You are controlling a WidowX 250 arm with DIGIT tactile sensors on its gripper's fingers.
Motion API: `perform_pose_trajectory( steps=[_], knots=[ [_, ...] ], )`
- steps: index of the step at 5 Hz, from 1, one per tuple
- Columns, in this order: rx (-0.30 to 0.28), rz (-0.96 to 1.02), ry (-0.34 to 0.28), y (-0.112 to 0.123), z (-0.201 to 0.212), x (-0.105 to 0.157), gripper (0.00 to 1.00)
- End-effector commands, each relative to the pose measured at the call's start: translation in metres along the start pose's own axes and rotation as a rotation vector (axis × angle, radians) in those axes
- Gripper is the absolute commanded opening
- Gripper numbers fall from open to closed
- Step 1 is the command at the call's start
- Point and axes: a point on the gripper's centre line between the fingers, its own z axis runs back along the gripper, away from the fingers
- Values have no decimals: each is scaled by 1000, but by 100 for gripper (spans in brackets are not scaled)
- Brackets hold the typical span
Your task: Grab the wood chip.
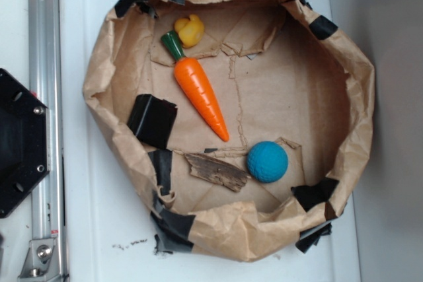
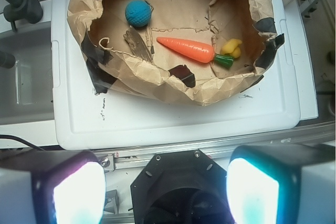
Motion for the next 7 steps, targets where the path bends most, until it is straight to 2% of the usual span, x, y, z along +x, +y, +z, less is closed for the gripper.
perform_pose_trajectory(
  steps=[1,2,3,4,5,6,7],
  knots=[
    [0,0,0,0,0,0,100],
    [55,77,-4,-7,-18,35,100],
    [132,101,22,-18,-61,78,100],
    [146,79,51,-30,-104,114,100],
    [98,58,78,-30,-157,142,100],
    [57,27,71,-17,-189,135,100],
    [46,22,61,-5,-185,115,100]
  ],
)
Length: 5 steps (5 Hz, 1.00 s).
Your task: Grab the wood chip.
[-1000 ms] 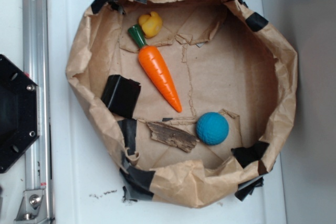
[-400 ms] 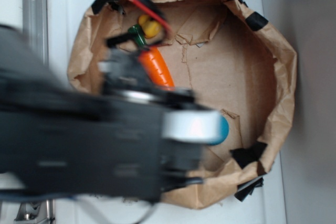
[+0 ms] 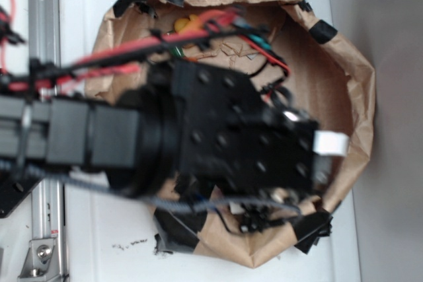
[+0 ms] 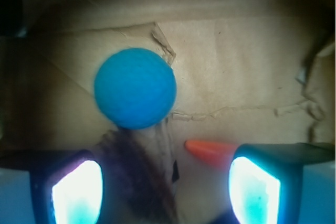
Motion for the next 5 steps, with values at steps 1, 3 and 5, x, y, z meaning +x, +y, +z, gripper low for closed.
perform_pose_trajectory(
  steps=[1,3,5],
  knots=[
    [-85,56,-63,43,34,-35,100],
    [-176,37,-78,36,29,-25,100],
    [-177,-171,-79,-40,-6,-3,100]
  ],
)
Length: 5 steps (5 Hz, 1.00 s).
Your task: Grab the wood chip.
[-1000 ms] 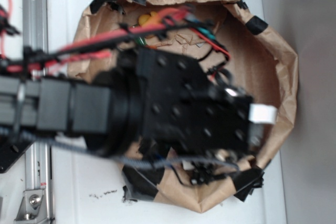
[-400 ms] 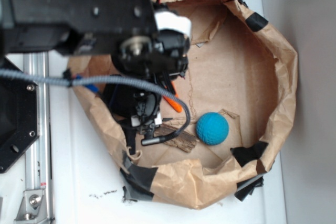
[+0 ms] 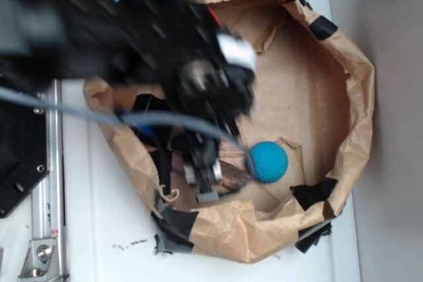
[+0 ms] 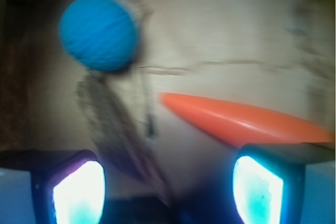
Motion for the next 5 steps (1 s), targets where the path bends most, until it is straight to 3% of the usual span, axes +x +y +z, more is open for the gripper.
perform_pose_trajectory(
  steps=[1,2,3,4,5],
  knots=[
    [68,-154,-47,-56,-29,13,100],
    [82,-139,-38,-47,-39,7,100],
    [83,-83,-27,-22,-34,-3,100],
    [73,-27,-38,-6,-22,-5,0],
    [60,-11,-52,2,-12,-3,0]
  ],
)
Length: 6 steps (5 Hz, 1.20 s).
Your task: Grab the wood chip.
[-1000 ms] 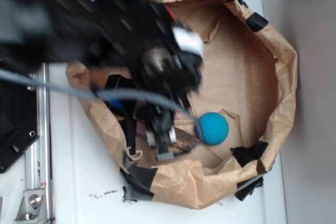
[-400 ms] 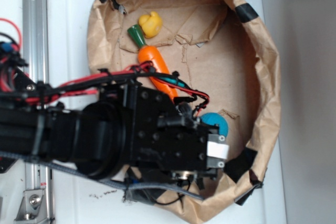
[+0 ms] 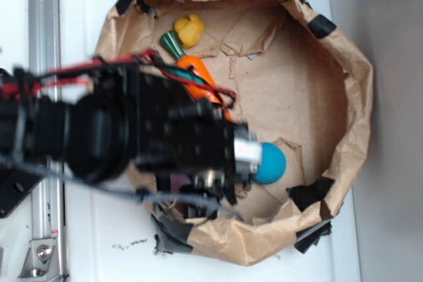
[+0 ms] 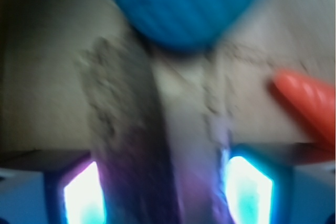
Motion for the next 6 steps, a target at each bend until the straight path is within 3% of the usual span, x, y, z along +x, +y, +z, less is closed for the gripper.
perform_pose_trajectory(
  steps=[1,2,3,4,6],
  knots=[
    [-33,43,-75,14,22,9,0],
    [-32,14,-90,8,27,14,0],
    [-30,-92,-120,-2,36,11,54],
    [18,-175,-148,-12,39,13,100],
    [49,-230,-139,-20,26,22,100]
  ],
)
